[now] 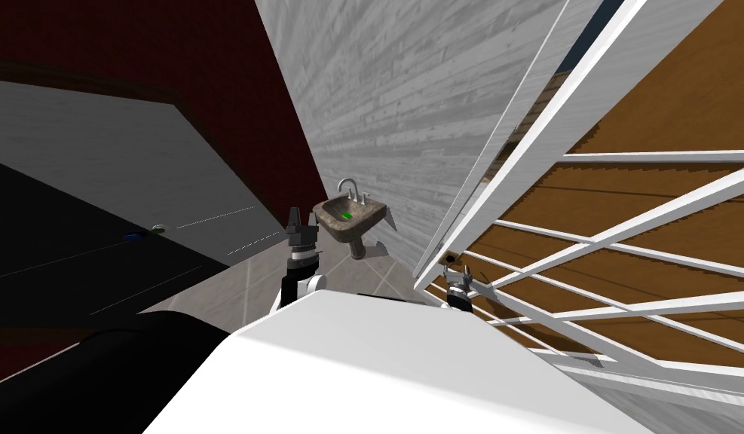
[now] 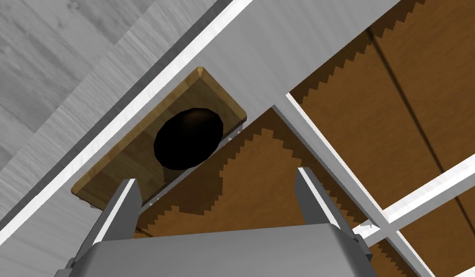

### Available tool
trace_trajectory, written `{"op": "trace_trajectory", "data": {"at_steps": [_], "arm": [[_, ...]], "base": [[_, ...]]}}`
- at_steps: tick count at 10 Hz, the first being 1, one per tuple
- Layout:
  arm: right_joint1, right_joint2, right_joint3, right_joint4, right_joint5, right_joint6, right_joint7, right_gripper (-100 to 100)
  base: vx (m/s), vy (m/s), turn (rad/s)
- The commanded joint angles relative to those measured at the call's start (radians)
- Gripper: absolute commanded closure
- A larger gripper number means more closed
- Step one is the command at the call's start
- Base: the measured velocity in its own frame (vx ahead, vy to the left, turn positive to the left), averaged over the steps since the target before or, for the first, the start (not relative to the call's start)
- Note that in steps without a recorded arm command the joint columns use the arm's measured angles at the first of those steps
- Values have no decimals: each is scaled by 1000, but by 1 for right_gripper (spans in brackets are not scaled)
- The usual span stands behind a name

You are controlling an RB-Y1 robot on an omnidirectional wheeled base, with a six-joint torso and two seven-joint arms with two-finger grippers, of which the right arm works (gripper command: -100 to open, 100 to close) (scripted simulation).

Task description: Pull the door open

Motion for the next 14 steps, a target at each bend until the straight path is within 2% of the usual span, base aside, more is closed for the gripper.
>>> {"op": "trace_trajectory", "data": {"at_steps": [1,2,3,5,6,14], "arm": [[-6,4,0,6,-6,-1,-38,-100],[-15,11,0,9,-16,1,-73,-100],[-15,11,0,9,-16,1,-79,-100],[-31,24,0,16,-36,3,-147,-100],[-31,24,0,16,-36,3,-161,-100],[-80,63,0,37,-93,12,-385,-100]], "base": [[-43,-4,23],[-41,-4,30],[-32,-5,17],[-48,-9,43],[-50,-8,18],[-52,-5,33]]}}
